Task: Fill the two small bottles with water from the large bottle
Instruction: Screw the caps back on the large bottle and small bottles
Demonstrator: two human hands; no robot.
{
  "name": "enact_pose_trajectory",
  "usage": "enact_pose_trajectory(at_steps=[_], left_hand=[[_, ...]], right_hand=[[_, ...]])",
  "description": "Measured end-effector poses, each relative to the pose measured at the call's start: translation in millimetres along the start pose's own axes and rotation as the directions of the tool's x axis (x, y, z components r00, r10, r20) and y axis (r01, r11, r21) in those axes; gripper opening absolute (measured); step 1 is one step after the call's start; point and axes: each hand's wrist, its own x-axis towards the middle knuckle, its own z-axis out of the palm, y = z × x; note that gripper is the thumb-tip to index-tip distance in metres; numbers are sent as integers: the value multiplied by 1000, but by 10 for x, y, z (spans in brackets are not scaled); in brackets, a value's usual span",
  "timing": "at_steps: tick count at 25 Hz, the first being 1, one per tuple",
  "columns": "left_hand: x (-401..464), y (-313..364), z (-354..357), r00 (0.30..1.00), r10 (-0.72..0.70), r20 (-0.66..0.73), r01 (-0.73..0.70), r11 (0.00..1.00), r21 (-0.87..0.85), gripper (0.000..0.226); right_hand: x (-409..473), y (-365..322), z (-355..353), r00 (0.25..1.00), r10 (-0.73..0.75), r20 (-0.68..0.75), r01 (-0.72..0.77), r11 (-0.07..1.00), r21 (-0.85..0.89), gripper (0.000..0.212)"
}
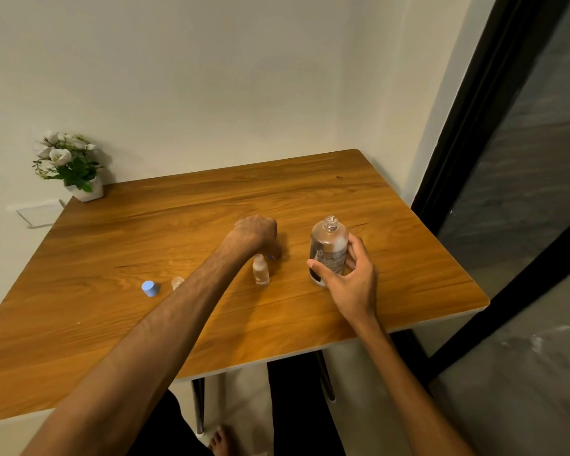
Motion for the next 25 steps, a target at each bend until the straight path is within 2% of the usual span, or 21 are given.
enact_pose_trajectory(at_steps=[3, 5, 7, 9, 11, 14, 17, 19, 21, 23, 25], left_hand=[[42, 25, -53, 998, 44, -47, -46, 998, -33, 35], [-23, 33, -175, 981, 70, -183, -105, 976, -190, 29], [-179, 99, -356, 922, 58, -383, -237, 867, -438, 27], [-432, 235, -513, 866, 81, -494, -384, 739, -554, 26], [-616, 414, -568, 837, 196, -511, -469, 738, -486, 28], [-677, 602, -519, 798, 280, -534, -483, 826, -290, 35], [-680, 601, -423, 752, 251, -609, -471, 852, -231, 41], [-725, 584, -264, 682, 204, -703, -478, 851, -217, 41], [-782, 626, -64, 618, 111, -778, -494, 825, -274, 39], [-811, 686, 55, 619, 21, -785, -489, 793, -363, 36], [-815, 694, 31, 653, 10, -758, -480, 779, -403, 34]], right_hand=[[15, 38, 1, 1000, 0, 0, 0, 1000, 2, 85], [16, 62, 4, 1000, 2, 0, -2, 1000, -1, 86], [19, 68, 4, 1000, 8, -7, -8, 1000, 8, 87], [14, 65, 20, 1000, 12, -10, -11, 999, 34, 86], [9, 57, 8, 1000, 12, -9, -11, 999, 52, 83], [11, 63, 6, 1000, 14, -5, -14, 998, 60, 80], [11, 74, 18, 1000, 16, -10, -16, 998, 55, 83], [-2, 80, 27, 1000, 9, -15, -8, 999, 48, 87], [-20, 70, 26, 1000, -3, -30, 5, 999, 44, 89], [-30, 61, 32, 999, -1, -49, 2, 1000, 30, 89], [-29, 50, 29, 998, 6, -56, -5, 1000, 25, 89]])
